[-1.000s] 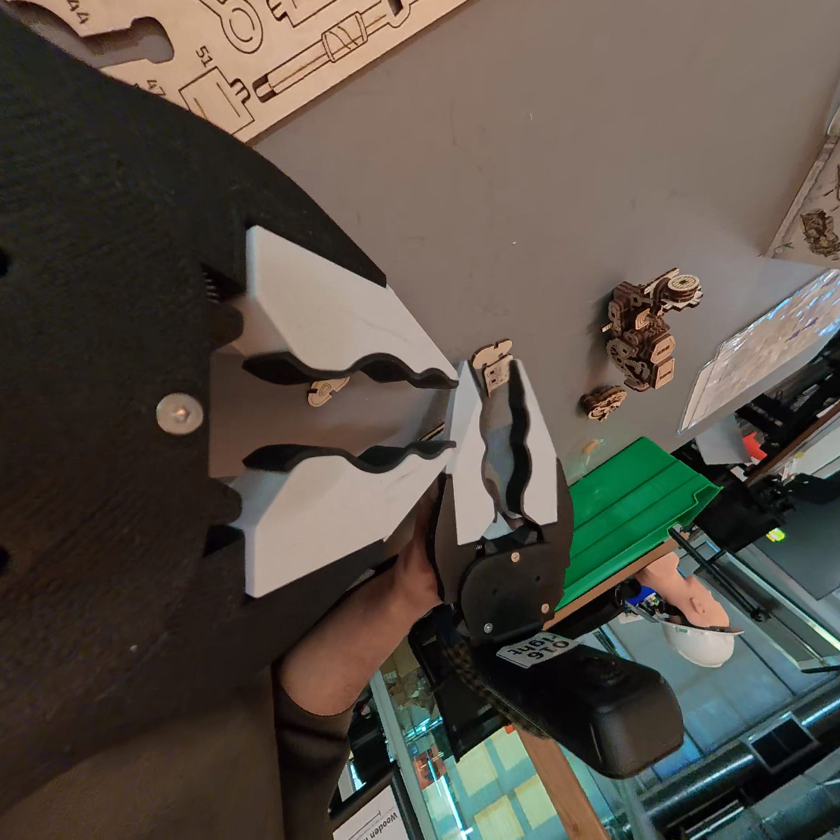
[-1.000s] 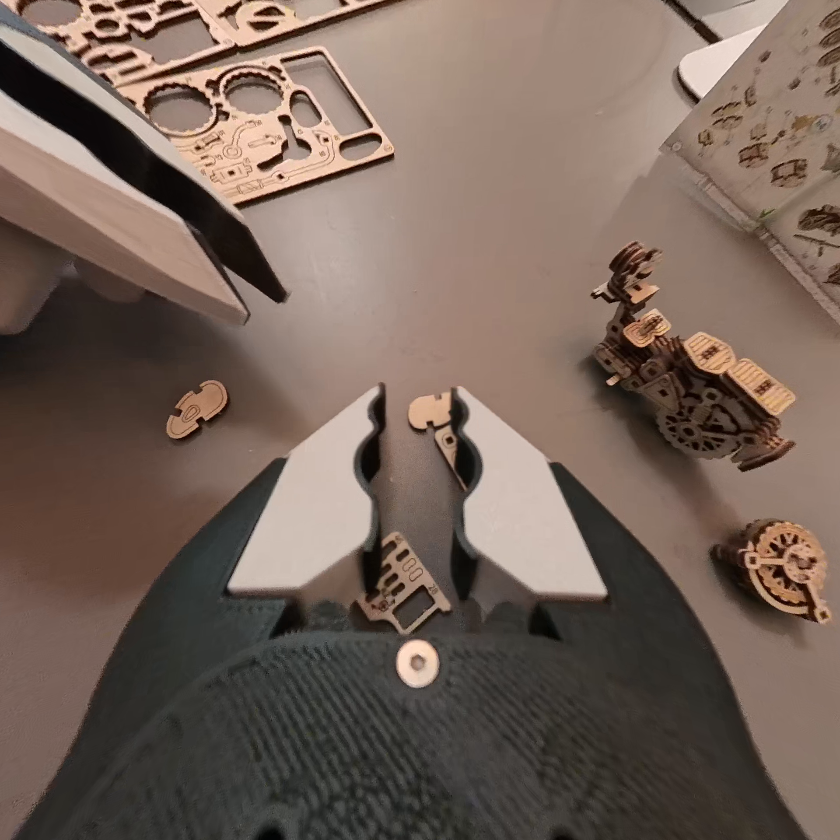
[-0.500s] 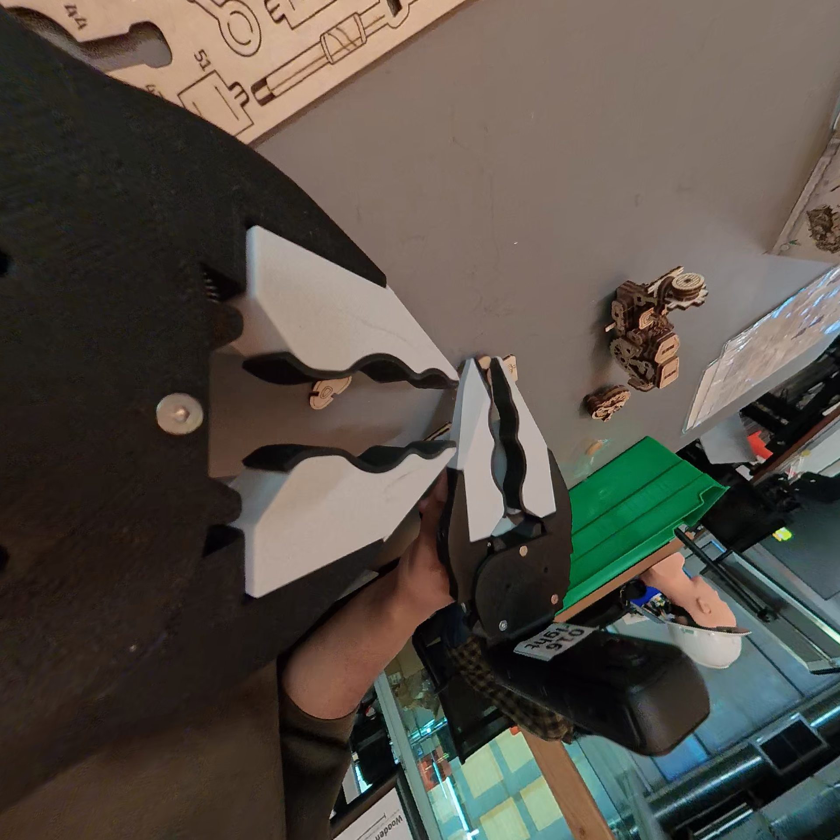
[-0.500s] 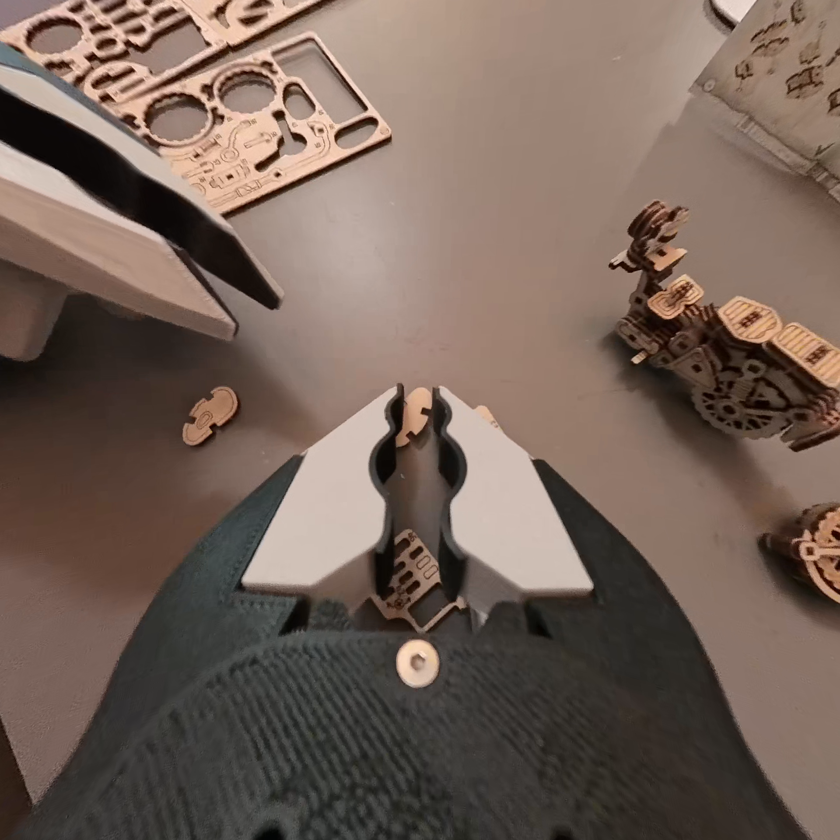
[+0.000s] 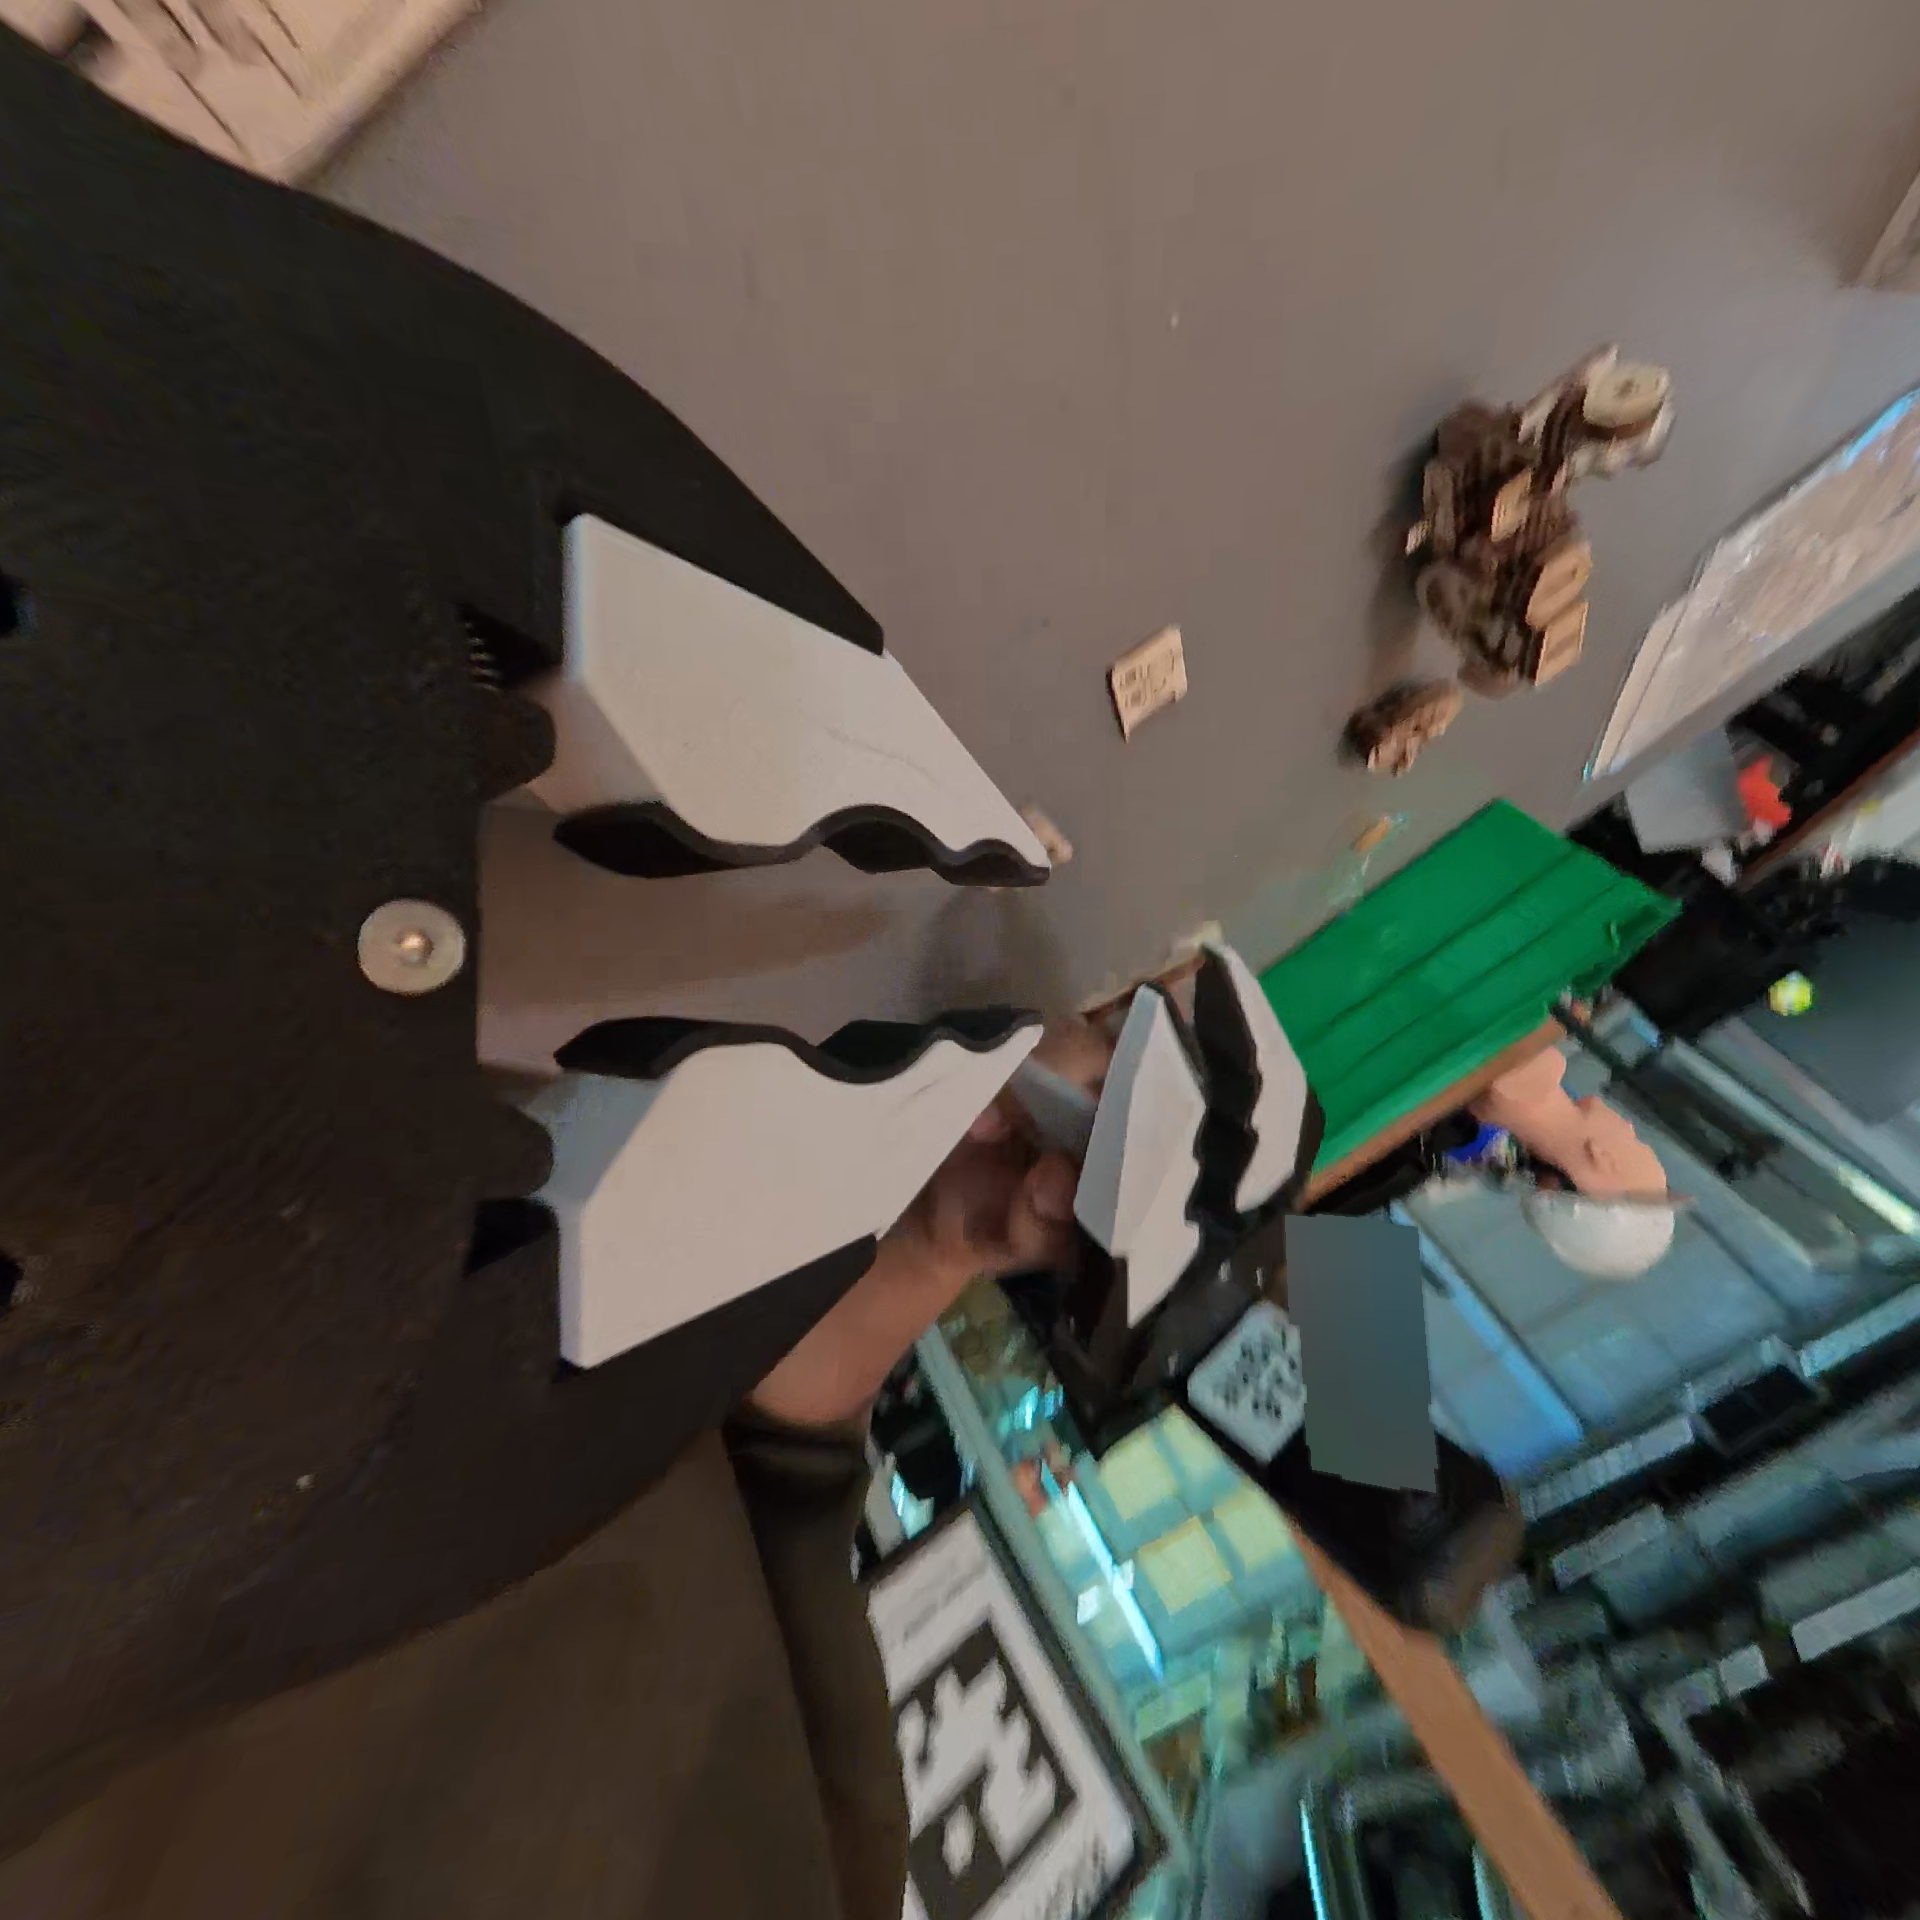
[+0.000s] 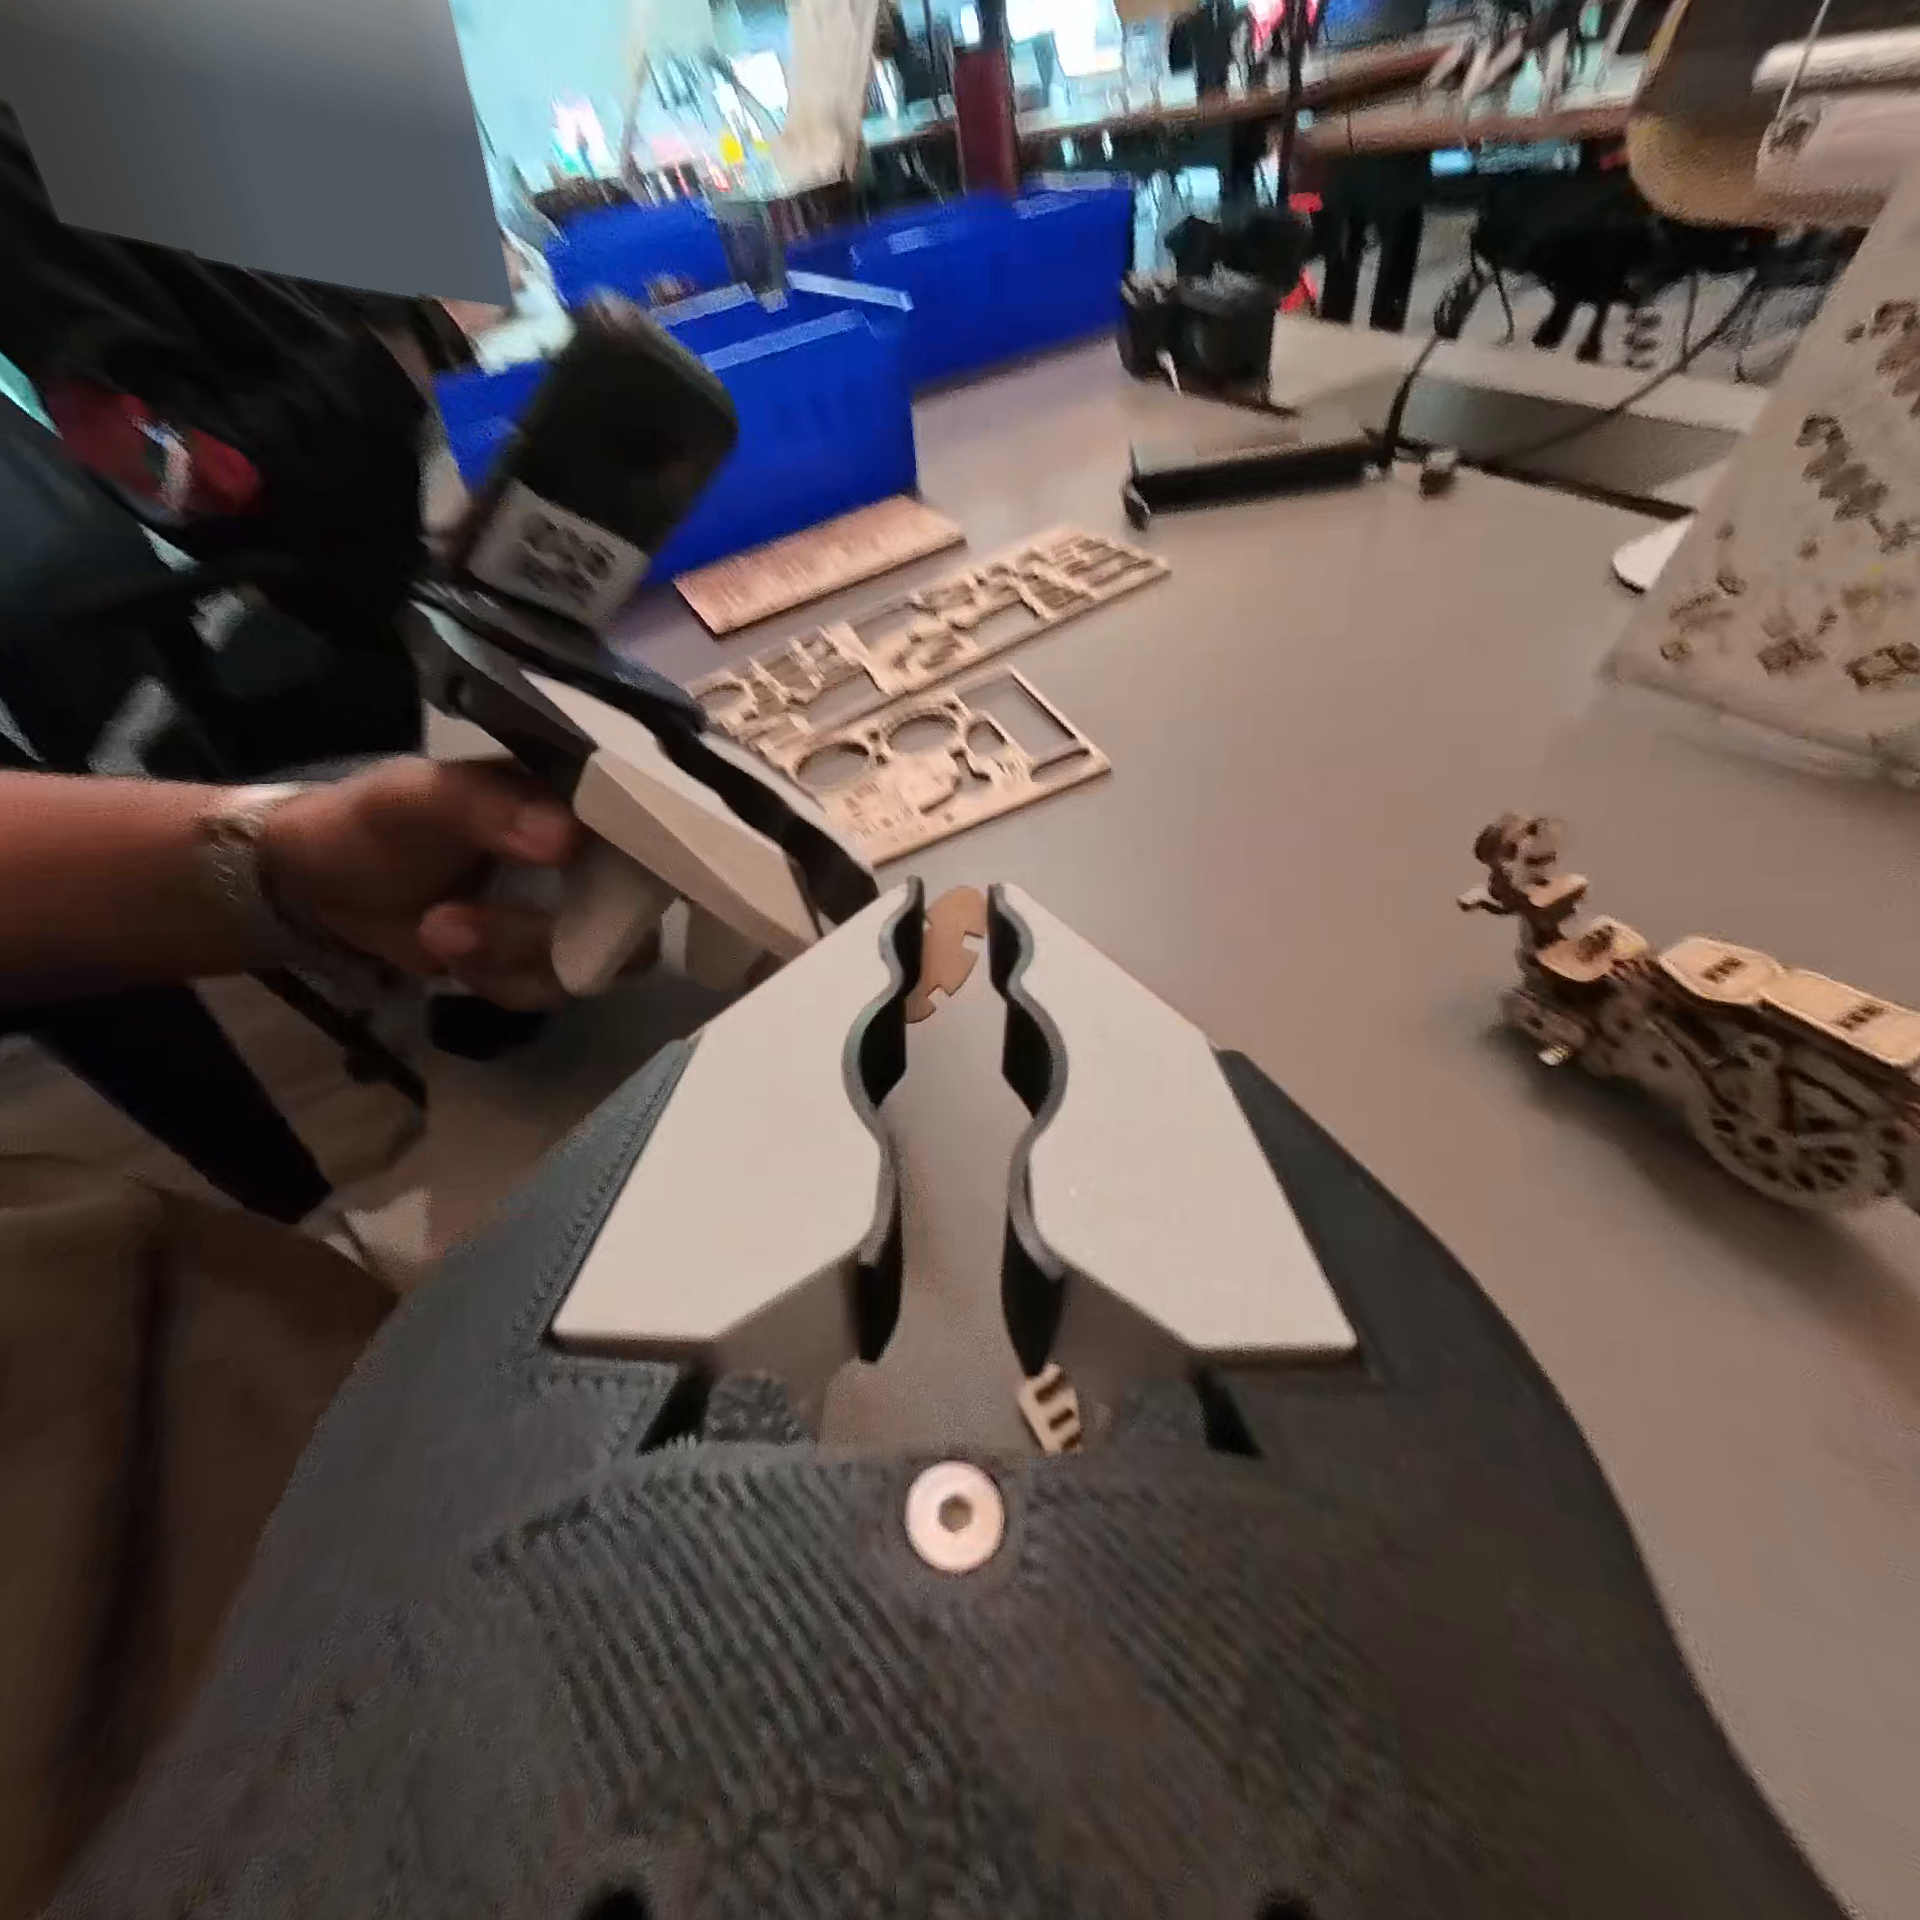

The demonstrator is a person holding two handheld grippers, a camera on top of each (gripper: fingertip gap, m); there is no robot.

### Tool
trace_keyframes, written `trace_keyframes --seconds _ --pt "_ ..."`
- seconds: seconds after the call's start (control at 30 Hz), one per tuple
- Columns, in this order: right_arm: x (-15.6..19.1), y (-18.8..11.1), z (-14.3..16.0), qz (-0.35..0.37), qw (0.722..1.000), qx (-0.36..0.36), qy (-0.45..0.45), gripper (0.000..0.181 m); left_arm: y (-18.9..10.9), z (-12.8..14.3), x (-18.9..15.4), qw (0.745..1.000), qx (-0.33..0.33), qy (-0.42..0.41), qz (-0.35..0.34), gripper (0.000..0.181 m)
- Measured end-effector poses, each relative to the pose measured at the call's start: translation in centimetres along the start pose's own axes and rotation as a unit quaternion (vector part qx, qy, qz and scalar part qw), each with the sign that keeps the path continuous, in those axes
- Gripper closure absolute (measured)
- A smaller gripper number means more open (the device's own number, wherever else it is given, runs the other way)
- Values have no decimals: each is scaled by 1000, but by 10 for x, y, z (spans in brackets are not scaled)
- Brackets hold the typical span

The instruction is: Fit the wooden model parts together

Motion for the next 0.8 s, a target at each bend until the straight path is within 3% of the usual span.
trace_keyframes --seconds 0.07,0.13,0.33,0.5,0.63,0.8 --pt "4 -2 -7 -18 999 -26 38 171 2 0 -16 997 -7 -29 66 157" --pt "5 0 -10 -26 996 -37 82 171 4 -2 -23 996 -21 -25 79 153" --pt "14 12 -8 -11 994 -35 105 171 -2 -11 -10 995 -60 68 -37 156" --pt "14 15 -6 -10 989 -39 144 171 -3 -12 -14 992 -63 97 -42 171" --pt "11 12 -9 -25 984 -51 170 174 -3 -11 -9 986 -56 133 -88 181" --pt "11 9 -9 -40 981 -55 183 165 -10 -18 -7 975 -70 178 -117 181"
Point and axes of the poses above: each gripper's, where its closed fingertips meet, y out along the fingers, z out of its underside, x = y × z across the jaws, the point moved 2 cm from there along -y, back along the fingers, and after that the axes turned 3 degrees about z, right-handed, at the moved point
